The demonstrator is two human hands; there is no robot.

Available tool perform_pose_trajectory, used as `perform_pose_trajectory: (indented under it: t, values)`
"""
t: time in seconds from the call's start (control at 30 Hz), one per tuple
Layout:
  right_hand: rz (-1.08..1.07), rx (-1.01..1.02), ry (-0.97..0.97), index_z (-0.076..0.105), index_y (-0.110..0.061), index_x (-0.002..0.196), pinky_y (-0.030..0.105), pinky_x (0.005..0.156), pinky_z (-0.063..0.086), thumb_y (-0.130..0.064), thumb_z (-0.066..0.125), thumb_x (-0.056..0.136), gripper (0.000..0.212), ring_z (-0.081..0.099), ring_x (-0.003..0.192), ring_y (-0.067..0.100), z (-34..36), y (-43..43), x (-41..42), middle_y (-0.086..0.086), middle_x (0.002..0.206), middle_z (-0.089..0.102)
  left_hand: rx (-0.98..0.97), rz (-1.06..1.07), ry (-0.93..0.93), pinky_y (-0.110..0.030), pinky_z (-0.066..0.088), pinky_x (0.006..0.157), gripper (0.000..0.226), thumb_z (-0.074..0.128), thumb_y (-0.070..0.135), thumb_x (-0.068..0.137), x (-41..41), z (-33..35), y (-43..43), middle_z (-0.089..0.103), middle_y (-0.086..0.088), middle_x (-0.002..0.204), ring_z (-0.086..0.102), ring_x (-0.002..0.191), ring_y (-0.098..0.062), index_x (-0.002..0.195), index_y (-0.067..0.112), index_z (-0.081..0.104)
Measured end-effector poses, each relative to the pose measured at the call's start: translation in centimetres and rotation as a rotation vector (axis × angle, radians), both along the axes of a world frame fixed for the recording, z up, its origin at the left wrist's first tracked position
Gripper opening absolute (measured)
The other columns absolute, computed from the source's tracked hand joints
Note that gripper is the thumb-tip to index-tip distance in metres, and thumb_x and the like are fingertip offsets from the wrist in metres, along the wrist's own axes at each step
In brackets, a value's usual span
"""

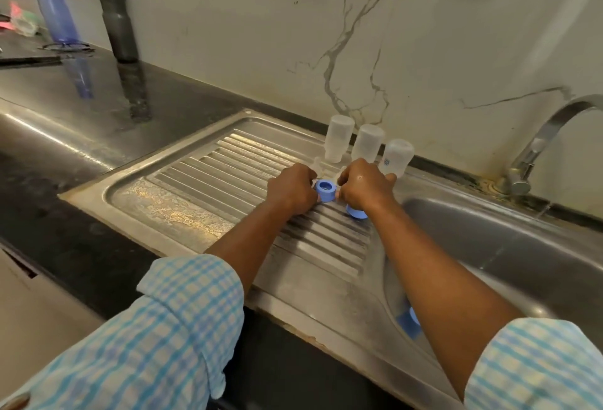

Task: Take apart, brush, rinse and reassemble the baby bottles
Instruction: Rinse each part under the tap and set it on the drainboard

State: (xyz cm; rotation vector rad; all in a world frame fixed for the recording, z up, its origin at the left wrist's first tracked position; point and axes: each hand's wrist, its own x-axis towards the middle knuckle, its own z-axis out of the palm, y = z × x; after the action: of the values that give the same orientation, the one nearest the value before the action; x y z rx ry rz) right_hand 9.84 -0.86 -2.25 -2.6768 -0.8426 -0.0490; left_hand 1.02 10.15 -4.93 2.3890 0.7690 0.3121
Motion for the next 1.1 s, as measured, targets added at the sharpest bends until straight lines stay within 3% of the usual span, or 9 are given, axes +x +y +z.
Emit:
perform_pose_trajectory:
  t: [0.1,0.27,0.37,0.47,0.6,0.87,0.97,1.1]
  values:
    - [-0.044,0.067,-0.024,0.067,-0.02,0.102,0.037,0.085,0.027,-0.013,0.066,0.091,0.014,0.054,0.086,0.019,0.9,-1.4,-0.1,0.001,0.094,0.068,0.01,0.035,-0.084,-0.04,0.039,0.11,0.052,0.067,0.018,0.091,-0.5,0.9,-0.6,0.055,-0.001,0.142,0.052,0.129,-0.022,0.141,0.022,0.053]
    - [-0.076,0.149,0.005,0.073,-0.022,0.105,0.039,0.1,0.039,-0.024,0.071,0.088,0.018,0.063,0.107,0.024,2.5,-7.9,0.5,0.003,0.106,0.072,-0.032,0.012,-0.286,-0.032,0.045,0.1,0.031,0.062,0.017,0.096,-1.2,2.2,-4.8,0.065,0.0,0.128,0.06,0.116,-0.02,0.127,0.018,0.066]
    - [-0.059,0.2,0.101,0.074,-0.018,0.108,0.045,0.099,0.048,-0.021,0.074,0.085,0.023,0.066,0.102,0.023,2.7,-13.5,0.7,0.005,0.107,0.073,-0.01,-0.094,-0.328,-0.03,0.047,0.096,0.026,0.06,0.016,0.096,-0.7,2.3,-9.3,0.069,0.001,0.121,0.065,0.108,-0.019,0.12,0.019,0.07]
    - [-0.069,0.175,0.164,0.071,-0.014,0.115,0.036,0.093,0.051,-0.02,0.074,0.086,0.03,0.066,0.101,0.02,2.2,-18.9,0.8,0.007,0.112,0.072,0.085,-0.288,-0.303,-0.036,0.051,0.094,0.024,0.059,0.019,0.095,0.5,2.0,-14.5,0.071,-0.003,0.115,0.066,0.106,-0.023,0.114,0.019,0.073]
    - [-0.119,0.001,0.278,0.065,-0.011,0.126,0.03,0.092,0.047,-0.019,0.076,0.084,0.044,0.064,0.109,0.02,0.4,-25.5,1.4,0.008,0.123,0.068,0.11,-0.509,-0.143,-0.038,0.05,0.096,0.03,0.061,0.019,0.093,2.8,1.1,-21.6,0.069,-0.007,0.121,0.064,0.111,-0.026,0.122,0.017,0.07]
    - [-0.21,-0.366,0.479,0.066,-0.015,0.124,0.032,0.096,0.049,-0.017,0.079,0.081,0.046,0.063,0.107,0.019,-4.5,-33.3,3.4,0.005,0.118,0.068,0.105,-0.625,0.204,-0.035,0.051,0.097,0.034,0.066,0.021,0.089,6.8,-3.6,-27.1,0.068,-0.004,0.122,0.063,0.112,-0.025,0.123,0.023,0.068]
    - [-0.191,-0.631,0.602,0.068,-0.008,0.12,0.027,0.076,0.05,-0.019,0.077,0.084,0.039,0.063,0.092,0.019,-6.5,-34.1,3.3,0.008,0.111,0.07,0.084,-0.629,0.221,-0.037,0.051,0.099,0.035,0.067,0.022,0.09,7.9,-4.3,-27.6,0.067,-0.004,0.124,0.063,0.113,-0.024,0.124,0.022,0.067]
    - [-0.239,-0.827,0.715,0.069,-0.003,0.111,0.03,0.06,0.05,-0.026,0.078,0.082,0.039,0.062,0.073,0.021,-7.6,-33.2,2.4,0.007,0.081,0.066,0.059,-0.623,0.229,-0.037,0.052,0.098,0.033,0.067,0.023,0.089,8.8,-5.4,-28.0,0.067,-0.004,0.124,0.064,0.111,-0.024,0.122,0.022,0.068]
